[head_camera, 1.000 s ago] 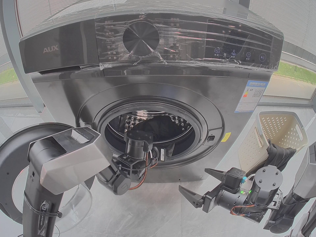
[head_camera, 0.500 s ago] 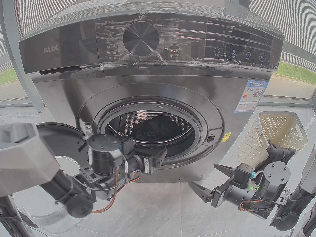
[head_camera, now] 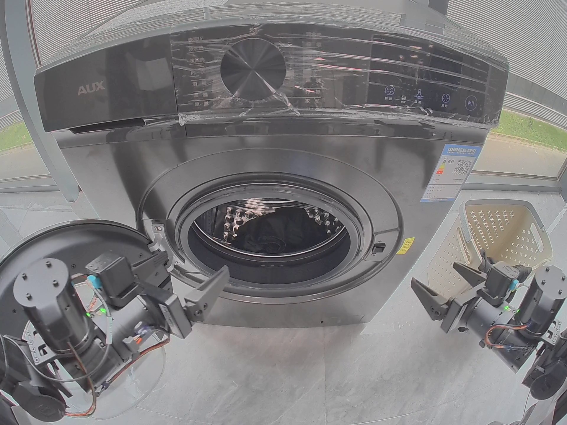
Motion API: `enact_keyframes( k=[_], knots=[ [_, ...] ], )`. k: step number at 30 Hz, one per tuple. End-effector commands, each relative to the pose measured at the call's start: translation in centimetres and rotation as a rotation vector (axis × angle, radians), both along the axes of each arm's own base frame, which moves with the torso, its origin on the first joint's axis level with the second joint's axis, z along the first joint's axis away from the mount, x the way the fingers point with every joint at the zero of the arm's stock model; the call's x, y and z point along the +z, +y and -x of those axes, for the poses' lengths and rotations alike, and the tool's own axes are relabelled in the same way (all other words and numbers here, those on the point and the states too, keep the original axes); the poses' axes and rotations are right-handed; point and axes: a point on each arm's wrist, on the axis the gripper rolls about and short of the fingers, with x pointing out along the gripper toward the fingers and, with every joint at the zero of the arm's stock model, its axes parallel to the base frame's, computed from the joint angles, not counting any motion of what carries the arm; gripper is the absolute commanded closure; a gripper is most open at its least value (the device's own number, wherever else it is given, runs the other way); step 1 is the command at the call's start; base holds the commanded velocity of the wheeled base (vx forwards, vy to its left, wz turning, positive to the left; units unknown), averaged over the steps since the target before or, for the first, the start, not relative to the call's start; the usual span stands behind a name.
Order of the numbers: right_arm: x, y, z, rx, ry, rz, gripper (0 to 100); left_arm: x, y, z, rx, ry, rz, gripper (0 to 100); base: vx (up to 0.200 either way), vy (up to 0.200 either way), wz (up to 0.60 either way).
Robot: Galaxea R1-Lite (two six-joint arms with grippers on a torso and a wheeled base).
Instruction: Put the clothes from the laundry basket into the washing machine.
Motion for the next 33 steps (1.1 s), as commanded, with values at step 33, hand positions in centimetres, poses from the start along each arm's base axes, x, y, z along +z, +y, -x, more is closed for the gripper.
enact_keyframes(
  k=[33],
  knots=[
    [2.4, -9.9, 12.5, -0.411, -0.098, 0.011, 0, -0.8, 10.9, 11.3, 0.231, -0.124, -0.073, 0, -0.109, 0.0, 0.0]
  ],
)
